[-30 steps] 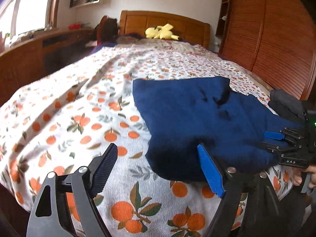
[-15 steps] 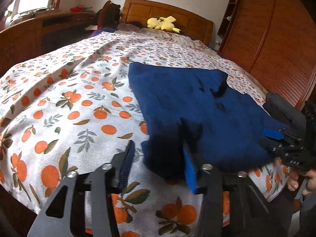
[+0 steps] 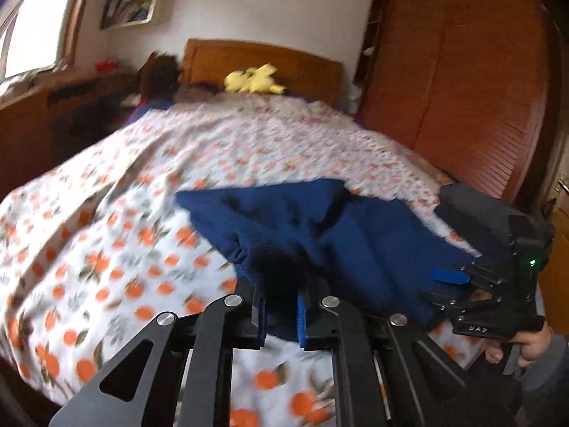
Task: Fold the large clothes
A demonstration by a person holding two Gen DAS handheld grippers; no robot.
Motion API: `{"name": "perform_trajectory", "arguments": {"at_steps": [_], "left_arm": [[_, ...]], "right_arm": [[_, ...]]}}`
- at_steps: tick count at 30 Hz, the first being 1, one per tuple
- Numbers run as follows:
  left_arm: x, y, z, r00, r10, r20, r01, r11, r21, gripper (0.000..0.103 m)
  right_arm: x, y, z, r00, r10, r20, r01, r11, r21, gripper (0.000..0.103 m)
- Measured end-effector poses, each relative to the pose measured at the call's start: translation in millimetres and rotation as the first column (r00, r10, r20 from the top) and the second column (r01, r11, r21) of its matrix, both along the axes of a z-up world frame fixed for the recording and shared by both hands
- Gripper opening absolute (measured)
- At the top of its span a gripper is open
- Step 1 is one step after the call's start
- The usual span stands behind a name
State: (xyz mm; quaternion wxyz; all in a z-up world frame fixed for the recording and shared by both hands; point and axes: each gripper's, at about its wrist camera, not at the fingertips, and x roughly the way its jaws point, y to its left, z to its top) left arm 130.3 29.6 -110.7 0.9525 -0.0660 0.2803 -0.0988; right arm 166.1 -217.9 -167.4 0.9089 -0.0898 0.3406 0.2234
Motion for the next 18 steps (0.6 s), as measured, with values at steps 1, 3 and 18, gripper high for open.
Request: {"name": "perform_trajectory", "arguments": {"at_steps": [1, 3, 18], "left_arm": [[2.3, -11.3, 8.2, 1.000, -0.019, 0.013, 0.019, 1.000, 0.007, 0.011], [6.9, -33.8, 21.2, 0.998, -0.056, 0.035, 0.055, 0.998, 0.020, 0.011], [42.4, -248.8, 39.8, 0.926, -0.377, 0.028, 0.372, 0.921, 0.121, 0.009]], "right_arm": [[-1.2, -8.7, 3.3, 1.000, -0.012, 0.007, 0.012, 1.000, 0.003, 0.051], [-3.3, -32.0, 11.1, 0.999, -0.047, 0.024, 0.046, 0.999, 0.009, 0.051], [-30.5, -167.2, 30.7, 0.969, -0.234, 0.074, 0.230, 0.972, 0.053, 0.051]]}}
